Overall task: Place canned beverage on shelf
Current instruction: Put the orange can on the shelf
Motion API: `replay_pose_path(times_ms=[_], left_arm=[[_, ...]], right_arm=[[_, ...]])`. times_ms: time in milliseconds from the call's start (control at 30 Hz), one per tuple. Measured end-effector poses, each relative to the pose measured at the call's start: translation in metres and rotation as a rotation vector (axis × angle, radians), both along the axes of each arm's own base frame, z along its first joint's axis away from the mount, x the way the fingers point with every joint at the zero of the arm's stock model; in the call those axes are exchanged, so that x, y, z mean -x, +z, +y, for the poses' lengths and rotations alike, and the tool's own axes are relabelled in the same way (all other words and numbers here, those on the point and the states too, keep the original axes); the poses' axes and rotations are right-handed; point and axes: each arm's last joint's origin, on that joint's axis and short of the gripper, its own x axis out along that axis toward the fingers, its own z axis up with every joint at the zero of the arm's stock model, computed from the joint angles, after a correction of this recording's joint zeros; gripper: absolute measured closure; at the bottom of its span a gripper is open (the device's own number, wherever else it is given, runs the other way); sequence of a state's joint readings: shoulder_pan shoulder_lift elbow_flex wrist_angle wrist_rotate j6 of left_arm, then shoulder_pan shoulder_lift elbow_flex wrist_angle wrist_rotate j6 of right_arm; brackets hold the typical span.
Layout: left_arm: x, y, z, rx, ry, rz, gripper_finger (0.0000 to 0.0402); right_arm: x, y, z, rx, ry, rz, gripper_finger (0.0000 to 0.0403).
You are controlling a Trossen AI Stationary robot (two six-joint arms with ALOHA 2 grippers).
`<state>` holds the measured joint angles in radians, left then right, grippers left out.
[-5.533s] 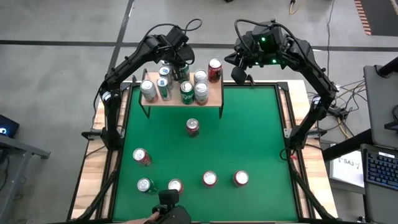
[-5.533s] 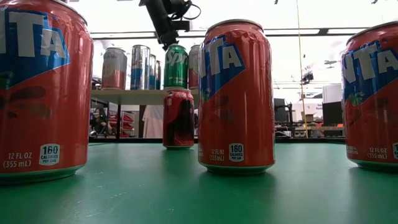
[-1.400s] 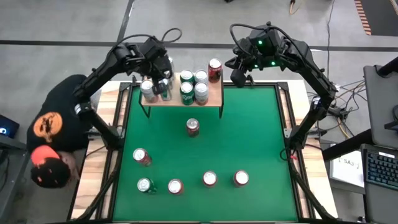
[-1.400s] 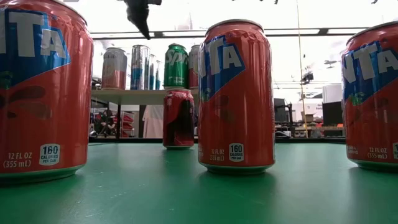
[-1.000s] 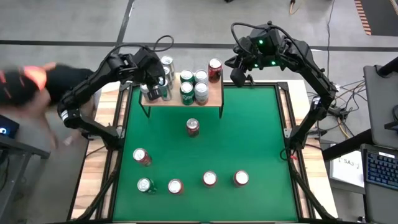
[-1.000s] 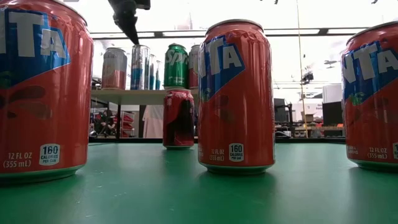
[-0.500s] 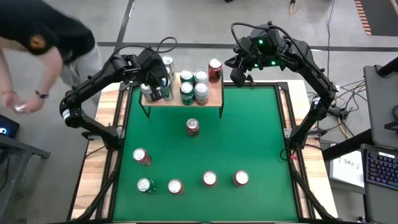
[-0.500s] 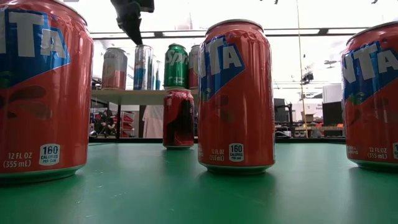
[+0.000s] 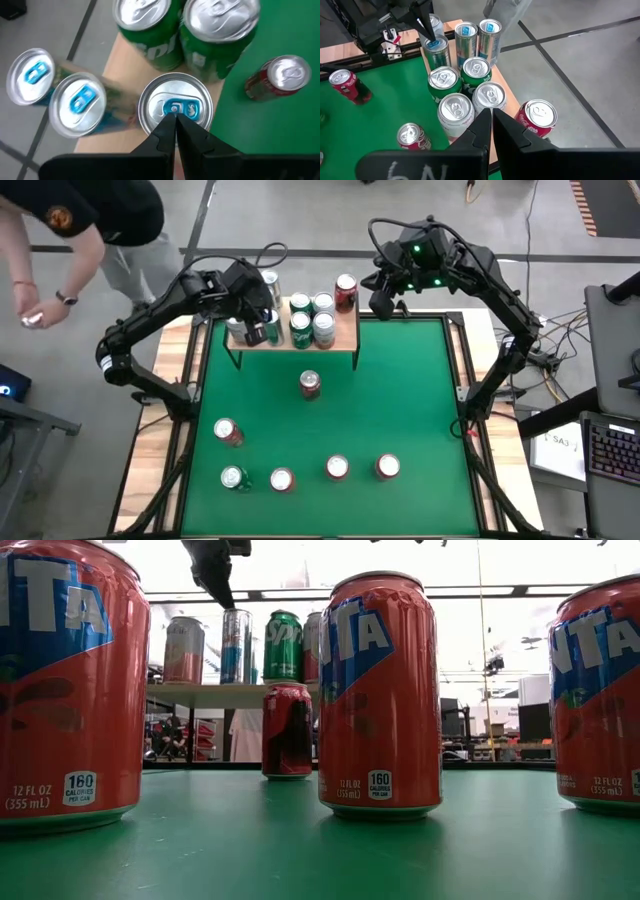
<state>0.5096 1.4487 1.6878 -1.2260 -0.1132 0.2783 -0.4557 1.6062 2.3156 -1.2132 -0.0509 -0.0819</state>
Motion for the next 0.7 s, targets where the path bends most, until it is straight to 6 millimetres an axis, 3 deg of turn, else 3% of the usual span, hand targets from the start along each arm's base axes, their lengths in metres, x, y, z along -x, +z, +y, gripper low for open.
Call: replay_pose_path(times_ms=[333,700], left_arm=[[-0.006,0.001,-0.005,-0.009,-0.03,-0.027,0.0402],[0.006,0.01,-0.007,-0.104,0.01,-0.019,0.0402]], right_arm=[[-0.004,-0.006,-0.002,-0.005,0.0,0.011,0.0394],[-0.004,-0.006,-0.002,0.0,0.004,0.015,0.0394]])
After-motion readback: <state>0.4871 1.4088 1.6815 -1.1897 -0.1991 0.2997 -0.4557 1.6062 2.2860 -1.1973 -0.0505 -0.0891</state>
